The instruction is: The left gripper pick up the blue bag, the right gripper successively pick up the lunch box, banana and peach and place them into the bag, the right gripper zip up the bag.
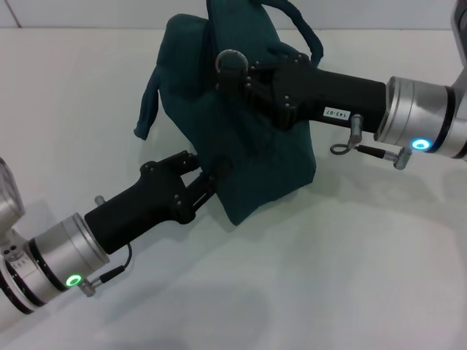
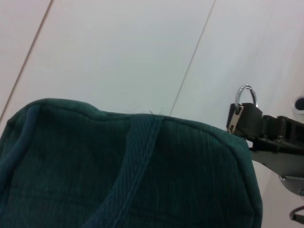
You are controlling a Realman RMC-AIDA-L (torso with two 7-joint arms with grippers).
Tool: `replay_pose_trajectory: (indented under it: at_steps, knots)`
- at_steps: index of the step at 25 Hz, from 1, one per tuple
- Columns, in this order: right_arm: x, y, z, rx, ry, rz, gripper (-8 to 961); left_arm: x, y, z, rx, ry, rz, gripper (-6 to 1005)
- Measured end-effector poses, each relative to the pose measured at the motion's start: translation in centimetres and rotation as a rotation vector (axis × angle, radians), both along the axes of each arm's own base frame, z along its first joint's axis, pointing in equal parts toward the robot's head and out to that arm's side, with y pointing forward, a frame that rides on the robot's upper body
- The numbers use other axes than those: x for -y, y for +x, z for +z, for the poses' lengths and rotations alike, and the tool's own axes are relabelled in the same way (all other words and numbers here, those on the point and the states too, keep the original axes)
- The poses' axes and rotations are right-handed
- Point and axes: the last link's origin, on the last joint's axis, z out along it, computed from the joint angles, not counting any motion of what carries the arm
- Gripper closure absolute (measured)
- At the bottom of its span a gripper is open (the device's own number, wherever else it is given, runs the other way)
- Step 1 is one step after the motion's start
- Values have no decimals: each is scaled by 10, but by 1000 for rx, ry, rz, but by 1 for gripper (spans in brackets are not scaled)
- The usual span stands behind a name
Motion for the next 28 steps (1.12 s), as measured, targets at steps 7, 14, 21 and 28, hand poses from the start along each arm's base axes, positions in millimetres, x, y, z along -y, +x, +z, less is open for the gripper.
replay_pose_trajectory:
  at_steps: [7,14,21,28]
  knots:
    - [-1,3,1,-33,1,-47,943,7,3,-9,-67,5,-78,694]
    - [-5,10,-1,-19,-2,-104,943,14,8,-18,-120,-15,-162,752]
    - [-5,16,0,-32,5,-142,943,21,6,-19,-140,-27,-201,808]
    - [-4,22,0,-35,5,-165,943,30,1,-7,-120,-3,-236,859]
